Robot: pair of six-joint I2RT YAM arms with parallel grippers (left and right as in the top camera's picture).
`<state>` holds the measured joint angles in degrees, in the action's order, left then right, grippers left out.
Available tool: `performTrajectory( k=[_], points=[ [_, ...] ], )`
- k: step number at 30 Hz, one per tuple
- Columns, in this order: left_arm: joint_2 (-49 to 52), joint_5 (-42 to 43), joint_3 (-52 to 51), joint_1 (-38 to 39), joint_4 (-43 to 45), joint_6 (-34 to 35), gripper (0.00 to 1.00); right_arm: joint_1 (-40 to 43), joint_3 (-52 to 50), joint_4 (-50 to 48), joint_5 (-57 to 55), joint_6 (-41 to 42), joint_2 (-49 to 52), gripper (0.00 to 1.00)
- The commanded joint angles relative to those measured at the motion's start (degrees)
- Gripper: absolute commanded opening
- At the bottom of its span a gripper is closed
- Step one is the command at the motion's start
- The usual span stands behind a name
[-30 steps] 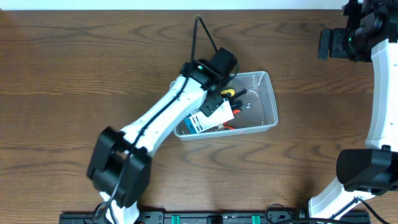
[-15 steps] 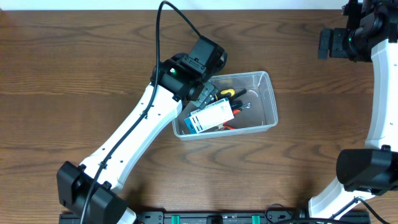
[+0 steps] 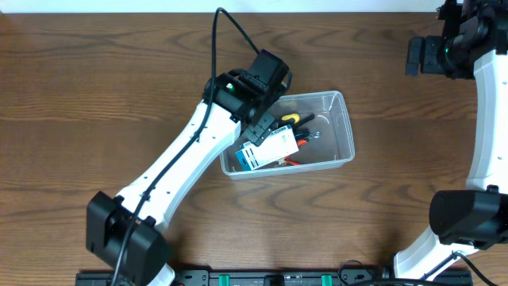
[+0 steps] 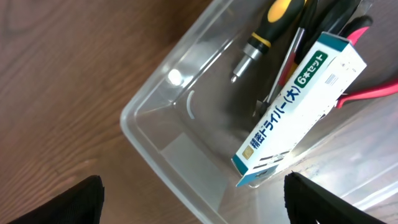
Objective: Pack container
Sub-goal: 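Carry the box over the container and lower it inside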
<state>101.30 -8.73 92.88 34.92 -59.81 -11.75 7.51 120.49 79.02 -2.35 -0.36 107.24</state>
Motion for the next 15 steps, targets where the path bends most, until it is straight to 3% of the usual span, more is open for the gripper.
performTrajectory(
  k=[1, 3, 4, 5, 7, 11, 15],
  points=[
    [1.8, 1.5, -0.6, -0.1, -0.6, 1.2, 0.82, 0.0, 0.3, 0.1, 0.0, 1.0, -0.3, 0.99],
    [2.3, 3.7, -0.7, -0.1, -0.5, 1.1, 0.81, 0.0, 0.3, 0.1, 0.0, 1.0, -0.3, 0.99],
    [2.4, 4.9, -0.7, -0.1, -0.4, 1.1, 0.75, 0.0, 0.3, 0.1, 0.0, 1.0, -0.3, 0.99],
    [2.5, 6.0, -0.7, -0.1, -0.3, 1.1, 0.67, 0.0, 0.3, 0.1, 0.0, 1.0, -0.3, 0.99],
    [2.6, 8.5, -0.7, -0.1, -0.3, 1.1, 0.36, 0.0, 0.3, 0.1, 0.0, 1.0, -0.3, 0.99],
    [2.5, 12.5, -0.7, -0.1, -0.7, 1.1, 0.06, 0.0, 0.3, 0.1, 0.0, 1.0, -0.3, 0.99],
    [2.6, 18.3, -0.7, 0.0, -1.5, 1.2, 0.06, 0.0, 0.3, 0.1, 0.0, 1.0, -0.3, 0.99]
  ],
)
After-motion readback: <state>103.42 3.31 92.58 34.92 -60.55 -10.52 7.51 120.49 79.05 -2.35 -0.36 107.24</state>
